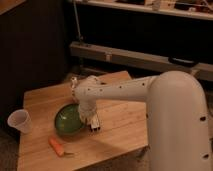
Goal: Drag the ceramic bowl in a circle
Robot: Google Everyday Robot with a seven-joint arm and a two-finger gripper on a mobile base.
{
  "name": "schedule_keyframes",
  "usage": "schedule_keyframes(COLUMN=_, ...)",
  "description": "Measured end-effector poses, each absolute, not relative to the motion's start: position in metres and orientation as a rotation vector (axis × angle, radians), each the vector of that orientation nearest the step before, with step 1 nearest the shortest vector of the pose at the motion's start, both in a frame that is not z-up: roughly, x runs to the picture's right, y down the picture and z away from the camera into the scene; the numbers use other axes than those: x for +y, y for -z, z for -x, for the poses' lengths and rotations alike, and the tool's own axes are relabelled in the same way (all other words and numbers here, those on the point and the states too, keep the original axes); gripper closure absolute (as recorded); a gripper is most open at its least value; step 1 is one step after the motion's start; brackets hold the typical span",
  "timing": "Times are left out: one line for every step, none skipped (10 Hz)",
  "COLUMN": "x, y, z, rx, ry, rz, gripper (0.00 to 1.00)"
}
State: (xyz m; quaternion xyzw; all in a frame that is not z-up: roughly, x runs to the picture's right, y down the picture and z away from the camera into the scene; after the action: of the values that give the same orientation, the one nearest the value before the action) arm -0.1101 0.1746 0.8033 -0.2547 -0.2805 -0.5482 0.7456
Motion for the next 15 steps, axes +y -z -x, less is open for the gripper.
schedule_keyframes(x=0.174, y=-0.803, z=0.112, rx=-0.615, ry=1.201, rz=0.554, gripper=0.86)
schedule_keyframes(x=0.174, y=-0.802, z=0.112, rx=-0.617, ry=1.202, rz=0.554, gripper=0.86)
schedule_keyframes(x=0.174, y=-0.802, z=0.112, rx=-0.617, ry=1.202, rz=0.554, gripper=0.86)
schedule_keyframes(x=0.175, y=-0.802, z=0.113, rx=-0.618, ry=1.201, rz=0.555, gripper=0.86)
schedule_keyframes(x=0.178, y=-0.802, z=0.112, rx=-0.617, ry=1.203, rz=0.57, gripper=0.86)
schedule_keyframes(x=0.183, y=-0.797, z=0.11, rx=-0.615, ry=1.212, rz=0.59, gripper=0.86)
schedule_keyframes(x=0.194, y=-0.787, z=0.101, rx=-0.612, ry=1.227, rz=0.624, gripper=0.86)
schedule_keyframes(x=0.208, y=-0.772, z=0.094, rx=-0.621, ry=1.246, rz=0.647, gripper=0.86)
schedule_keyframes(x=0.217, y=-0.763, z=0.091, rx=-0.634, ry=1.254, rz=0.658, gripper=0.86)
schedule_keyframes(x=0.224, y=-0.752, z=0.092, rx=-0.658, ry=1.267, rz=0.659, gripper=0.86)
schedule_keyframes(x=0.228, y=-0.744, z=0.096, rx=-0.68, ry=1.286, rz=0.656, gripper=0.86)
schedule_keyframes(x=0.231, y=-0.74, z=0.104, rx=-0.695, ry=1.305, rz=0.653, gripper=0.86)
schedule_keyframes(x=0.238, y=-0.736, z=0.118, rx=-0.716, ry=1.335, rz=0.654, gripper=0.86)
schedule_keyframes(x=0.246, y=-0.737, z=0.134, rx=-0.735, ry=1.368, rz=0.656, gripper=0.86)
schedule_keyframes(x=0.248, y=-0.742, z=0.147, rx=-0.747, ry=1.393, rz=0.658, gripper=0.86)
